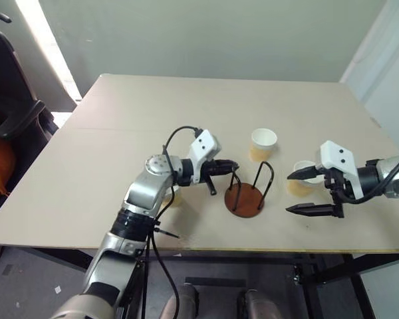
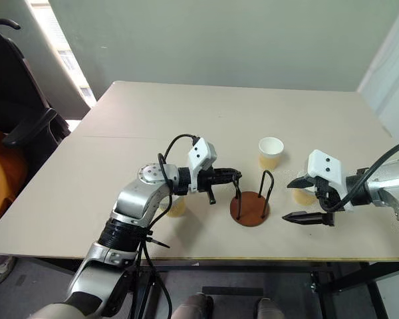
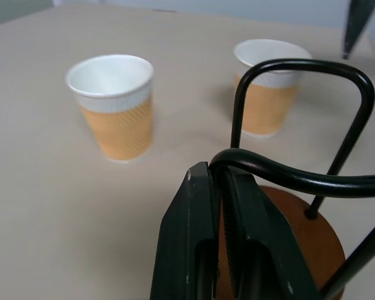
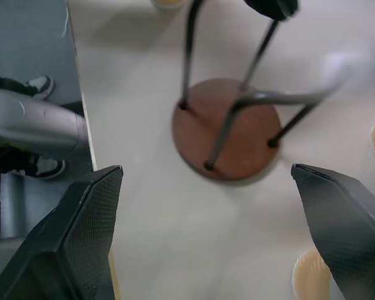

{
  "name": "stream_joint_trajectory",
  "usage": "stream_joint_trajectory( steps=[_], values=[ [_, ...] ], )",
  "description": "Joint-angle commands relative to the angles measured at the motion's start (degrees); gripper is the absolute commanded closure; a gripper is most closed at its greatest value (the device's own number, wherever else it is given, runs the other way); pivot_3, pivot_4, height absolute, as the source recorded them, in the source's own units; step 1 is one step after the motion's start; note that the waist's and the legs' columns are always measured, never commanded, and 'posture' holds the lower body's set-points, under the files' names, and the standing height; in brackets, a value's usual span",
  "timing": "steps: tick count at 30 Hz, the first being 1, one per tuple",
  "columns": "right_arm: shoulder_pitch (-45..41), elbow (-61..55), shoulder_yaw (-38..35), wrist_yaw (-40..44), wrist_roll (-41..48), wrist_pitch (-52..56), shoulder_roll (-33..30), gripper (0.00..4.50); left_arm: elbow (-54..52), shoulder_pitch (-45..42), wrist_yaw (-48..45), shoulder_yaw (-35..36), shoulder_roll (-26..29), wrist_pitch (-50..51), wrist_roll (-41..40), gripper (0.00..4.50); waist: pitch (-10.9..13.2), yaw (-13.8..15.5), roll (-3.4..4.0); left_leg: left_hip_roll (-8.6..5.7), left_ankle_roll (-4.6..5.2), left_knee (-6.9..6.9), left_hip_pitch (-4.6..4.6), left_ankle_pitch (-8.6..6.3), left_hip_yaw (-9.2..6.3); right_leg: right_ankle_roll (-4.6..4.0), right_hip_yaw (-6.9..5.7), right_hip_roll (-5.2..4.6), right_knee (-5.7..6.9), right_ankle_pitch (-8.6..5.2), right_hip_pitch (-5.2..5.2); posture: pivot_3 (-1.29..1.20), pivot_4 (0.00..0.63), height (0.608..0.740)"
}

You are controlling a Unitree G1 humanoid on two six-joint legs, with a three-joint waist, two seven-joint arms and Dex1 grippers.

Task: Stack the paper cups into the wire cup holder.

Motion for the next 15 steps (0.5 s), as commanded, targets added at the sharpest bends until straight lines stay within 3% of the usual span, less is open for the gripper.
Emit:
stream_joint_trajectory(
  steps=[1,4,8,15],
  values=[
    [-0.8,-0.2,0.5,0.1,-1.5,-1.2,-0.9,0.00,-4.1,1.0,0.5,-1.6,0.6,0.4,-0.4,4.47,0.0,0.0,0.00,0.00,0.00,0.00,0.02,0.00,0.00,0.00,0.01,-0.01,0.00,0.00,0.01,0.00,0.150,0.740],
    [-1.0,-0.1,0.4,0.3,-1.8,-1.3,-0.7,0.00,-5.0,2.0,0.8,-3.8,1.6,1.3,0.6,4.47,0.0,0.0,0.01,0.00,0.01,-0.02,0.14,-0.04,0.01,-0.03,0.01,-0.01,-0.01,-0.01,0.14,0.00,0.150,0.740],
    [-1.3,0.8,0.3,0.6,-2.2,-1.7,-1.0,0.00,-5.8,1.9,0.7,-3.6,1.7,3.3,-1.6,3.37,0.0,0.0,0.02,0.00,0.02,-0.03,0.28,-0.20,0.02,-0.27,0.02,-0.01,-0.04,-0.17,0.27,0.00,0.150,0.740],
    [-3.4,5.4,0.7,1.2,-5.3,-3.6,-2.2,0.00,-9.1,2.0,-0.8,-1.5,3.6,5.1,-5.3,0.91,0.0,0.0,0.02,0.01,-0.02,-0.06,0.28,-0.24,0.02,-0.29,0.03,-0.01,-0.06,-0.20,0.25,0.00,0.150,0.740]
  ],
)
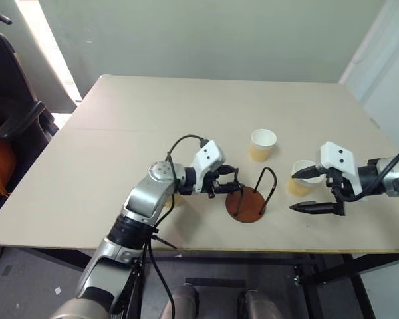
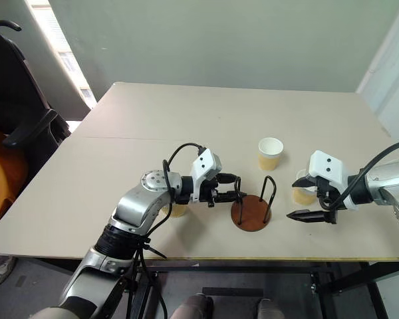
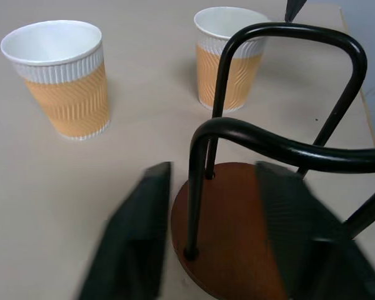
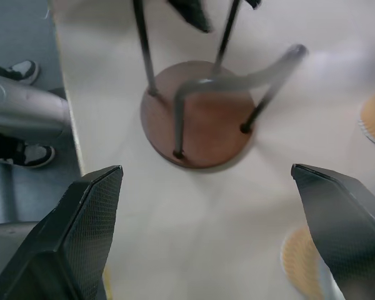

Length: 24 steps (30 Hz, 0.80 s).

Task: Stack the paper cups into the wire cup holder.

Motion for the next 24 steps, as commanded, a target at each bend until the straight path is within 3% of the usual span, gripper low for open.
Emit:
stream_joint_trajectory(
  steps=[1,3,13,18,21,24],
  values=[
    [-2.9,3.3,-0.5,1.2,-2.7,-2.6,-2.1,0.00,-4.4,-0.8,-1.6,3.0,1.6,0.9,-3.8,0.58,0.0,0.0,0.00,0.00,0.00,-0.01,0.00,0.00,0.00,0.00,0.01,0.00,0.00,-0.01,0.00,0.00,0.150,0.740],
    [-4.1,6.7,0.3,1.7,-4.6,-4.7,-2.3,0.00,-6.1,-1.2,-2.8,3.9,3.7,-0.1,-4.8,0.01,0.0,0.0,0.00,0.00,0.00,-0.05,0.01,-0.01,0.00,0.00,0.01,0.00,-0.01,-0.01,-0.01,0.00,0.150,0.740],
    [-10.9,20.7,8.8,4.6,-13.0,-12.1,4.4,0.00,-14.5,0.3,-16.5,10.5,23.0,-1.3,-11.8,0.01,0.0,-0.5,0.00,0.08,-0.04,-0.39,0.11,-0.04,-0.01,-0.20,-0.01,0.04,0.01,-0.12,-0.15,0.00,0.150,0.740],
    [-12.3,24.8,10.8,6.0,-15.8,-14.4,6.5,0.00,-17.8,-0.9,-16.6,14.2,27.0,2.6,-17.2,0.01,0.0,-0.4,0.05,0.09,-0.09,-0.42,0.05,-0.15,-0.08,-0.32,-0.04,0.00,0.06,-0.18,-0.22,0.00,0.150,0.740],
    [-12.8,27.2,12.0,5.5,-18.3,-16.5,7.9,0.62,-21.9,3.1,-16.8,13.8,29.3,4.5,-19.1,0.00,0.0,-0.6,0.05,0.09,-0.15,-0.41,0.06,-0.27,-0.08,-0.37,-0.04,-0.02,0.06,-0.19,-0.22,0.00,0.150,0.740],
    [-13.2,27.3,11.1,5.9,-18.3,-16.7,8.9,1.68,-24.5,6.7,-14.3,13.6,29.3,5.1,-19.5,0.00,0.0,-0.9,0.13,0.11,-0.24,-0.41,0.13,-0.47,-0.07,-0.48,-0.03,-0.02,0.09,-0.27,-0.24,0.00,0.150,0.740]
  ],
)
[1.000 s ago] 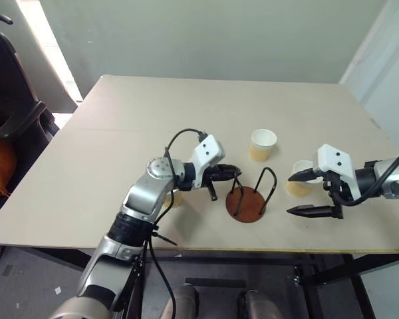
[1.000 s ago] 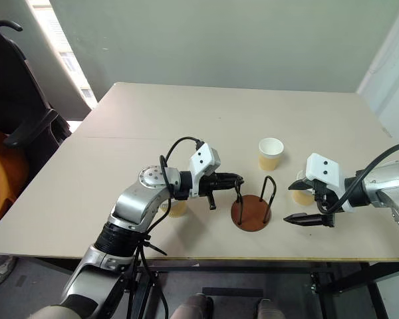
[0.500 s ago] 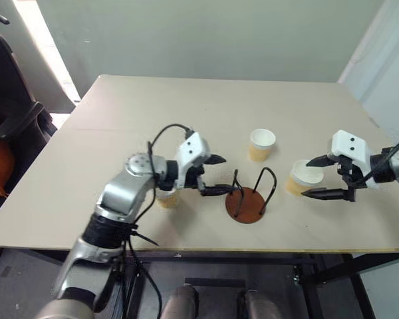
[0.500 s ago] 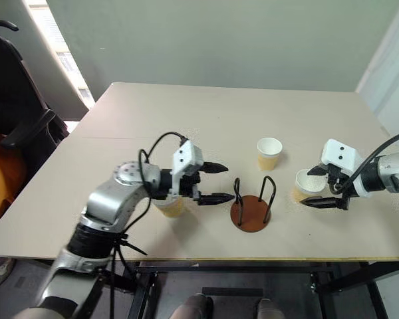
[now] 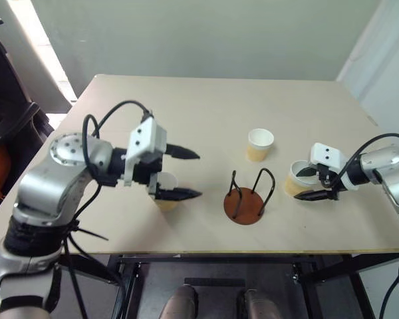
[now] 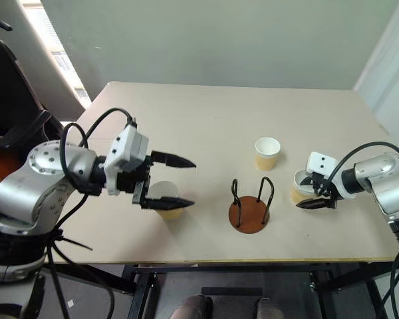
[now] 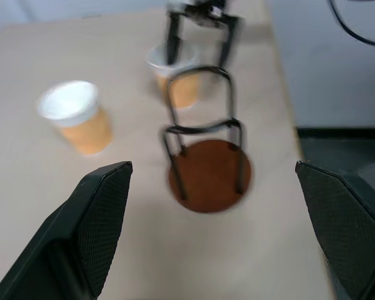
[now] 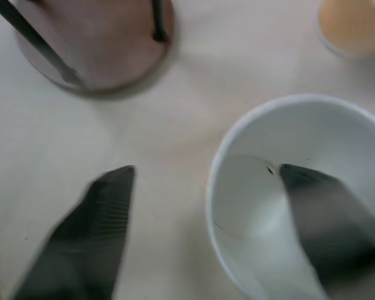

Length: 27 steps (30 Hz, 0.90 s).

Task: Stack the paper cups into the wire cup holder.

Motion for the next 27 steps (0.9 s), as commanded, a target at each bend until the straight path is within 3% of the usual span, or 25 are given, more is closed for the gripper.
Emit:
stream_joint_trajectory(
  steps=[1,7,8,13,18,22,27],
  values=[
    [-1.5,-0.9,-1.5,0.8,-0.1,-0.8,0.3,2.07,-3.9,2.6,3.2,1.0,-0.2,1.2,-1.4,0.00,0.0,-0.1,0.00,0.04,-0.03,-0.02,-0.03,-0.01,0.00,-0.03,-0.02,0.01,0.01,-0.01,-0.06,0.00,0.150,0.740],
    [-2.8,-6.0,-2.4,3.7,-1.2,-1.0,-3.5,4.32,-4.9,3.3,6.8,1.9,-1.0,2.2,-3.2,0.00,0.0,0.0,0.02,0.09,-0.10,-0.02,-0.04,-0.02,-0.06,-0.16,-0.10,0.03,0.11,-0.09,-0.08,0.00,0.150,0.740],
    [-3.5,-7.1,-2.7,4.3,-1.3,-1.2,-4.3,4.45,-4.7,3.2,7.1,2.0,-0.9,2.1,-3.4,0.00,0.0,0.0,0.02,0.09,-0.11,-0.02,-0.04,-0.02,-0.06,-0.18,-0.09,0.02,0.12,-0.10,-0.08,0.00,0.150,0.740],
    [-15.9,-13.2,-6.8,9.8,7.0,2.0,-3.2,4.45,-3.1,2.7,6.7,2.7,0.7,1.2,-3.5,0.00,0.1,-0.6,0.11,0.08,-0.19,-0.07,-0.03,-0.01,-0.04,-0.23,-0.04,0.05,0.17,-0.13,-0.16,0.00,0.150,0.740],
    [-25.2,-17.2,-4.9,14.7,12.5,3.3,1.4,4.45,-2.6,3.2,5.7,2.0,2.1,0.4,-3.2,0.00,0.0,-0.8,-0.01,0.23,-0.34,-0.19,0.02,-0.04,-0.14,-0.58,-0.12,0.22,0.33,-0.37,-0.25,0.00,0.150,0.740],
    [-25.7,-21.0,0.3,16.5,16.3,1.7,1.4,4.45,-2.3,3.1,5.6,1.5,2.3,0.1,-2.8,0.00,0.0,-0.6,0.00,0.23,-0.37,-0.21,-0.03,-0.05,-0.18,-0.70,-0.15,0.23,0.36,-0.45,-0.30,0.00,0.150,0.740],
    [-24.5,-19.8,6.5,16.5,14.8,-3.7,-0.6,4.45,-3.3,4.2,6.1,2.0,2.5,0.4,-2.9,0.00,0.0,-0.6,0.00,0.18,-0.37,-0.19,-0.05,-0.07,-0.19,-0.79,-0.14,0.19,0.36,-0.50,-0.29,0.00,0.150,0.740]
  ],
)
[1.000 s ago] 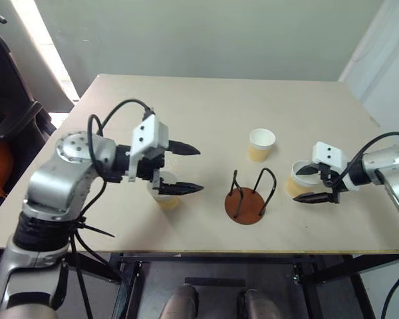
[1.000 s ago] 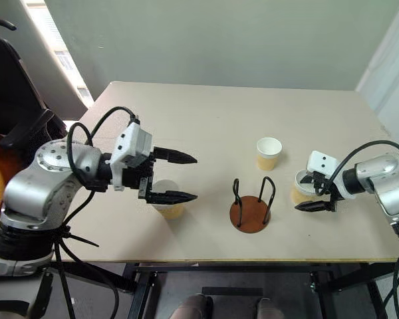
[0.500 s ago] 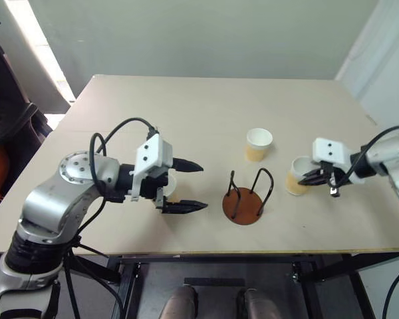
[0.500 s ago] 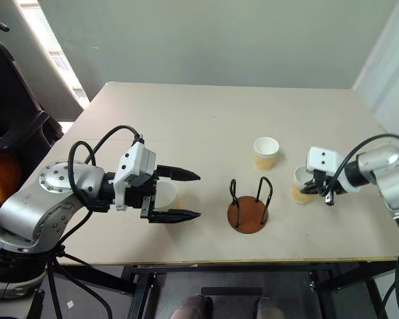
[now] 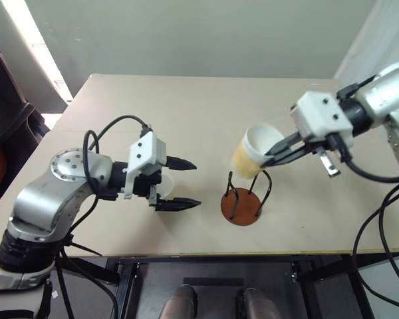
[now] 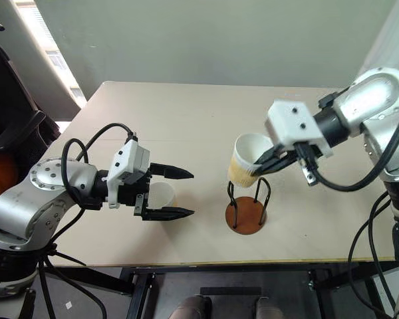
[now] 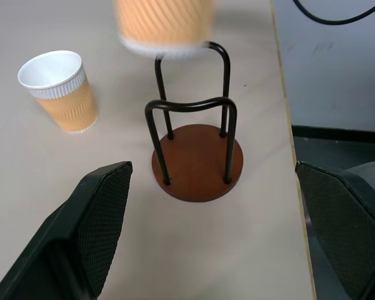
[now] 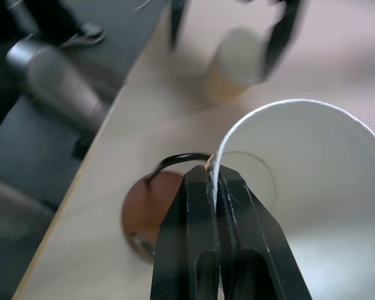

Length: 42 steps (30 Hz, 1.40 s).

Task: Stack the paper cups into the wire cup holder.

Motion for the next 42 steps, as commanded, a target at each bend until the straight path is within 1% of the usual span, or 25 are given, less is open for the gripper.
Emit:
stream_joint_trajectory(
  steps=[1,7,12,14,17,19,25,26,28,29,31,33,36,39,40,42],
  values=[
    [0.1,0.6,2.4,0.3,-0.8,-4.0,-2.0,4.45,-1.5,0.6,0.4,1.4,0.8,-0.5,-0.4,0.00,0.0,0.0,0.00,0.01,0.00,0.00,0.00,0.00,0.00,0.00,0.00,0.00,0.01,0.00,0.00,0.00,0.150,0.740],
    [-1.1,2.8,6.1,0.3,-2.4,-7.3,-1.8,4.45,-2.5,1.2,1.5,1.8,1.0,0.0,-0.9,0.00,0.0,-0.1,0.00,0.04,-0.05,0.00,0.06,0.02,0.00,-0.09,-0.01,0.00,0.33,-0.06,-0.09,0.00,0.150,0.740],
    [-1.1,3.5,6.6,0.3,-3.0,-10.2,-1.2,4.45,-2.9,1.5,2.2,1.9,1.2,0.2,-1.1,0.00,0.0,-0.1,0.00,0.06,-0.11,-0.01,0.08,0.06,0.00,-0.16,0.00,0.01,0.48,-0.10,-0.17,0.00,0.150,0.740],
    [-1.1,3.8,8.1,0.3,-3.3,-11.9,-2.4,4.45,-2.8,1.3,2.6,1.9,1.1,0.2,-1.0,0.00,0.0,-0.1,0.00,0.06,-0.11,-0.01,0.07,0.06,-0.01,-0.19,-0.01,0.01,0.50,-0.12,-0.18,0.00,0.150,0.740],
    [-0.9,4.1,10.3,0.3,-3.2,-14.5,-4.7,3.84,-2.5,1.0,3.6,1.2,0.7,0.4,-0.7,0.00,0.0,-0.1,0.00,0.05,-0.11,-0.01,0.06,0.05,-0.01,-0.23,-0.01,0.00,0.49,-0.14,-0.18,0.00,0.150,0.740],
    [-0.8,4.2,10.8,0.3,-3.1,-14.8,-5.1,3.22,-2.4,1.0,4.1,0.7,0.5,0.3,-0.3,0.00,0.0,-0.1,0.00,0.04,-0.11,-0.01,0.05,0.03,0.00,-0.26,-0.01,-0.01,0.48,-0.16,-0.18,0.00,0.150,0.740],
    [-1.0,6.5,10.4,0.3,-3.8,-15.3,-4.5,1.06,-0.6,0.1,7.2,-0.2,-0.6,-1.1,2.8,0.00,0.0,-0.2,0.00,0.07,-0.14,-0.06,0.07,0.03,0.00,-0.26,-0.01,-0.01,0.50,-0.16,-0.20,0.00,0.150,0.740],
    [-1.4,7.6,9.6,0.3,-4.1,-15.2,-3.8,0.70,0.1,-0.4,8.4,-0.5,-1.1,-1.4,3.8,0.00,0.0,-0.2,0.00,0.07,-0.14,-0.05,0.07,0.03,0.00,-0.26,-0.01,-0.01,0.50,-0.16,-0.20,0.00,0.150,0.740],
    [-3.0,12.9,7.3,-1.4,-6.8,-15.3,-0.1,0.04,2.7,-2.3,11.8,-1.6,-2.5,-2.0,7.3,0.00,0.0,-0.2,0.00,0.07,-0.14,-0.03,0.07,0.03,0.00,-0.26,-0.01,-0.01,0.51,-0.16,-0.20,0.00,0.150,0.740],
    [-4.1,16.2,6.6,-3.2,-8.6,-15.5,1.9,0.04,4.1,-3.4,13.7,-2.2,-3.4,-2.2,9.0,0.00,0.0,-0.2,0.00,0.07,-0.14,0.00,0.09,0.05,0.00,-0.26,0.00,-0.02,0.55,-0.15,-0.20,0.00,0.150,0.740],
    [-7.2,27.3,6.2,-9.9,-13.5,-16.6,7.2,0.04,8.1,-6.6,19.4,-4.1,-7.0,-1.7,13.1,0.00,0.0,-0.2,0.00,0.08,-0.16,0.00,0.13,0.11,-0.01,-0.30,0.01,-0.04,0.59,-0.12,-0.21,0.00,0.150,0.740],
    [-8.9,36.3,6.1,-12.5,-16.8,-19.4,10.7,0.04,11.1,-8.9,23.1,-5.4,-10.0,-2.0,16.2,0.00,0.0,-0.2,-0.01,0.12,-0.18,-0.01,0.19,0.19,-0.08,-0.40,0.03,-0.13,0.61,-0.03,-0.19,0.00,0.150,0.740],
    [-10.9,48.7,5.9,-14.6,-20.5,-24.5,14.6,0.04,13.0,-10.4,24.9,-6.2,-13.1,-3.6,18.2,0.00,0.0,0.1,-0.01,0.11,-0.18,-0.04,0.12,0.18,-0.13,-0.45,-0.01,-0.14,0.56,0.03,-0.21,0.00,0.150,0.740],
    [-14.1,62.4,7.4,-21.4,-27.1,-29.6,18.4,0.04,13.9,-11.2,25.7,-6.7,-15.0,-3.8,19.3,0.00,0.0,0.3,0.00,0.10,-0.18,-0.05,-0.03,0.05,-0.11,-0.41,-0.01,-0.15,0.54,0.05,-0.37,0.00,0.150,0.740],
    [-14.7,66.0,7.7,-22.6,-28.8,-30.9,19.6,0.04,13.8,-11.0,25.7,-6.9,-15.3,-4.0,19.6,0.00,0.0,0.3,0.01,0.10,-0.23,-0.08,-0.08,0.01,-0.10,-0.03,-0.01,-0.15,0.54,0.28,-0.46,0.00,0.150,0.740],
    [-15.6,71.1,7.5,-23.9,-30.8,-32.4,21.6,0.04,13.3,-10.6,25.6,-6.9,-15.6,-3.9,19.9,0.00,0.0,0.3,0.01,0.11,-0.31,-0.23,-0.09,-0.06,-0.09,0.08,-0.02,-0.14,0.51,0.34,-0.56,0.00,0.150,0.740]
  ],
)
